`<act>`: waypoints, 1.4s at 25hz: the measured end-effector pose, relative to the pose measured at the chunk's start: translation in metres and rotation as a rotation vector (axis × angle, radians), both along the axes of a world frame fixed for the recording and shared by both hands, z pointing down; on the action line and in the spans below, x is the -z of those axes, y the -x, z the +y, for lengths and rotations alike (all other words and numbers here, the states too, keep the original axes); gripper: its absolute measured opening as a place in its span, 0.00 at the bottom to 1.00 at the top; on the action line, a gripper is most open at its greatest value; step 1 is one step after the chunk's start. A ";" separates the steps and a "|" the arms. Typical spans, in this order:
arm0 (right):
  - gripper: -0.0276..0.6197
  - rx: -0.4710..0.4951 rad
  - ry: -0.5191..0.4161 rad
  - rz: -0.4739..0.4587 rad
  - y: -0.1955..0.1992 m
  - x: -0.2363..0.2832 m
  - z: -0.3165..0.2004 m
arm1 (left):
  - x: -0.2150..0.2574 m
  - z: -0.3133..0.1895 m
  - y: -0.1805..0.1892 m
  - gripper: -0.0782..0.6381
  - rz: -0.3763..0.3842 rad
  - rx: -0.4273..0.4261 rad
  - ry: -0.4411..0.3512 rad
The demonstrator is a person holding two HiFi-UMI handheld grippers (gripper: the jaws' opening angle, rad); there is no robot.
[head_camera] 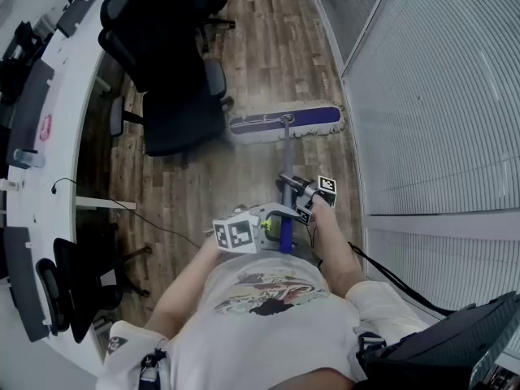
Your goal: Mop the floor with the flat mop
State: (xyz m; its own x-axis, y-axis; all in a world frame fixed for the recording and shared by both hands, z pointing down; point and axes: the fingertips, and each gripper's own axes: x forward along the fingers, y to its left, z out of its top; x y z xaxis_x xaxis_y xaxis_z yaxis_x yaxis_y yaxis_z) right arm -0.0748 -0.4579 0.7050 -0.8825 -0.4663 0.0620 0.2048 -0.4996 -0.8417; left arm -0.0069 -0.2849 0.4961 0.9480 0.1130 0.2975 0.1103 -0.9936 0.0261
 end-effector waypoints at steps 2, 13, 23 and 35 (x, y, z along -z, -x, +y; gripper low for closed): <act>0.26 0.014 -0.002 -0.005 -0.005 0.002 0.027 | 0.001 0.026 -0.007 0.47 0.004 0.006 0.005; 0.26 0.080 -0.014 -0.005 -0.054 0.002 0.150 | -0.002 0.147 -0.066 0.47 -0.007 0.043 0.006; 0.26 0.031 -0.010 -0.109 -0.105 0.010 0.258 | 0.010 0.250 -0.122 0.47 0.008 0.013 0.033; 0.29 0.004 -0.054 -0.165 -0.135 0.021 0.247 | 0.015 0.238 -0.158 0.47 -0.007 -0.010 0.027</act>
